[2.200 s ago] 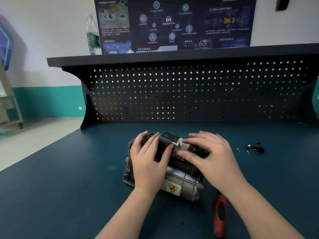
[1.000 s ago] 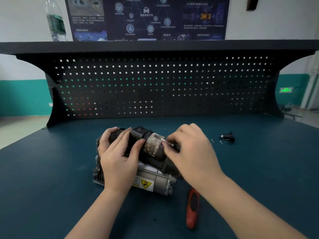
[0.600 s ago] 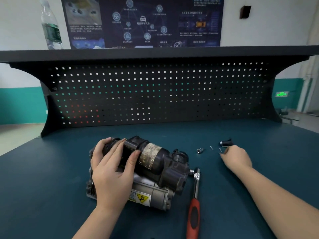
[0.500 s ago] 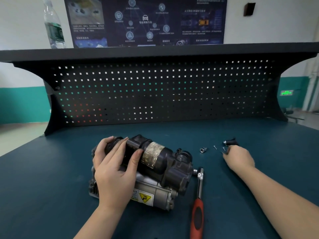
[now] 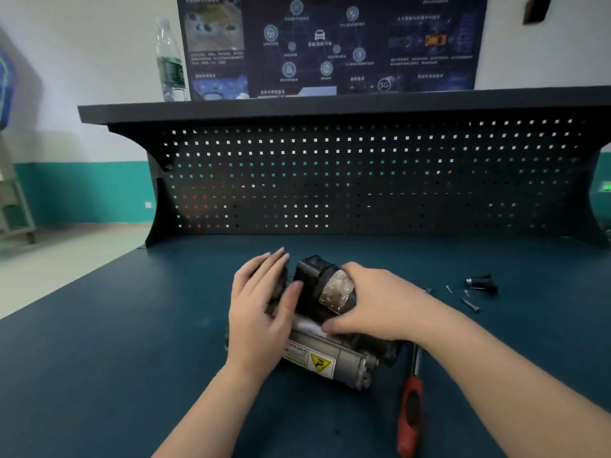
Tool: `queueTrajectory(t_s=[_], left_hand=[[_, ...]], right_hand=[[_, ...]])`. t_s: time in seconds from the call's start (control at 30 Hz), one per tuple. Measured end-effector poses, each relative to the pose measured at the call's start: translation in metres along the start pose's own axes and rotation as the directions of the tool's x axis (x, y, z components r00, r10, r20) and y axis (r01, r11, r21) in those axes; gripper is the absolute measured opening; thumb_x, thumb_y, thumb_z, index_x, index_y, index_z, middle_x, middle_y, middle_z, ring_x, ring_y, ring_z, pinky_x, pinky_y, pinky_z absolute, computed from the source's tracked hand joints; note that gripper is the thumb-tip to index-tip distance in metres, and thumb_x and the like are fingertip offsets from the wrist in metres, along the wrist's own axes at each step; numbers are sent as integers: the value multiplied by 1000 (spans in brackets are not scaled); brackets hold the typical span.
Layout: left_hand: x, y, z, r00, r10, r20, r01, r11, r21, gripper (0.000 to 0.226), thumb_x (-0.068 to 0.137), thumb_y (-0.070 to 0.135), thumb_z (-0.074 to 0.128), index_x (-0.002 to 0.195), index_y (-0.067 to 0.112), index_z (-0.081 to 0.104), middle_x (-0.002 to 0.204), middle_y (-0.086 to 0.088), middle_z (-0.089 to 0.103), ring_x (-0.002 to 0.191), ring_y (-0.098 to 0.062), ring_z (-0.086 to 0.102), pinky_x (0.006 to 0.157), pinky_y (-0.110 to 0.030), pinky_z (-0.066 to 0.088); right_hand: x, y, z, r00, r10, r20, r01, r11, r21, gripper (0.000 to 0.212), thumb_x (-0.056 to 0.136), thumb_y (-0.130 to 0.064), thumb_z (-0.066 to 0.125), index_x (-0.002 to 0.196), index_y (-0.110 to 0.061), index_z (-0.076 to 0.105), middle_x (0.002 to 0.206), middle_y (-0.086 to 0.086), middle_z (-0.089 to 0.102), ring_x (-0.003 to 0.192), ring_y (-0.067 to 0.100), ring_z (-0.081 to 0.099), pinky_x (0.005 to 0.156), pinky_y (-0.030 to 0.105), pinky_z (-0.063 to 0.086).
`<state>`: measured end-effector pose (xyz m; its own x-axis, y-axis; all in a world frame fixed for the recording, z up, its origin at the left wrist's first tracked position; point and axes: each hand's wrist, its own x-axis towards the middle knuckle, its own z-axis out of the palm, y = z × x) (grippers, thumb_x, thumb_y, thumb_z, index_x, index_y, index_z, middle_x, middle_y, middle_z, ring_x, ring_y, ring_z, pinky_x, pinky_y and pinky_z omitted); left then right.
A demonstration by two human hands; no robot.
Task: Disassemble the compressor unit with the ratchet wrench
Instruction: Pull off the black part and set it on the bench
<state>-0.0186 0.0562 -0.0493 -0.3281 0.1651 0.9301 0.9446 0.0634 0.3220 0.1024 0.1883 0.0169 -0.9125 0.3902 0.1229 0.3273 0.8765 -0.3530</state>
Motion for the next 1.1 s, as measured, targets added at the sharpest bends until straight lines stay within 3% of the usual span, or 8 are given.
queueTrajectory(t_s=[0.1,0.23,0.4,0.57,0.7,0.83,0.93,1.1], left_hand=[[12,-8,-28,980,-22,196,34,998,-57,49,83,25,48,132,19,51,146,10,36,127,-8,38,107,-21,28],[33,-13,-43,802,-24,597,-195,934,300,60,72,38,55,132,33,47,148,15,27,134,-12,26,105,-30,22],[54,-2,-32,704,-33,709,-504,680,532,43,79,53,53,117,34,60,154,6,22,137,-21,19,106,-40,18],[75,11,-12,563,-191,804,-568,618,544,37,82,39,53,118,29,54,135,6,48,120,-20,42,91,-38,30],[111,15,-5,402,-361,842,-418,745,519,48,84,29,52,131,37,47,128,7,56,119,-19,48,96,-37,30],[120,9,7,419,-395,818,-218,830,513,39,90,26,46,128,30,55,129,4,57,117,-19,52,95,-31,42],[109,-1,12,391,-476,788,5,857,516,26,87,27,50,104,22,69,107,2,68,99,-17,60,85,-30,49],[108,-7,13,399,-500,769,156,863,480,30,80,10,49,79,23,76,81,12,71,84,-7,63,76,-23,50]], right_hand=[[2,13,6,998,50,-40,-42,982,186,58,60,-59,76,105,-31,52,96,-11,61,85,8,60,73,30,53],[2,17,5,999,35,-36,-23,954,298,55,59,-58,78,104,-35,55,96,-15,63,85,2,59,69,23,50],[1,13,5,999,15,-35,-9,982,188,73,50,-67,71,113,-36,52,101,-14,62,89,6,60,81,36,54],[1,12,3,1000,6,-26,0,975,220,68,49,-65,73,108,-38,54,97,-17,63,86,4,61,79,32,54],[-4,26,5,995,70,-69,-29,882,470,48,57,-47,86,97,-32,63,88,-13,70,75,1,66,64,19,51],[-6,53,8,944,294,-150,-46,567,823,35,68,-30,84,97,-17,69,75,-6,75,64,10,71,50,17,49],[5,79,-10,908,407,-99,-70,381,922,32,76,-27,78,99,-7,67,70,6,74,55,18,69,46,24,50],[54,135,-52,854,505,-125,-126,434,892,38,80,-28,74,104,-2,63,69,7,72,52,18,68,48,25,50]])
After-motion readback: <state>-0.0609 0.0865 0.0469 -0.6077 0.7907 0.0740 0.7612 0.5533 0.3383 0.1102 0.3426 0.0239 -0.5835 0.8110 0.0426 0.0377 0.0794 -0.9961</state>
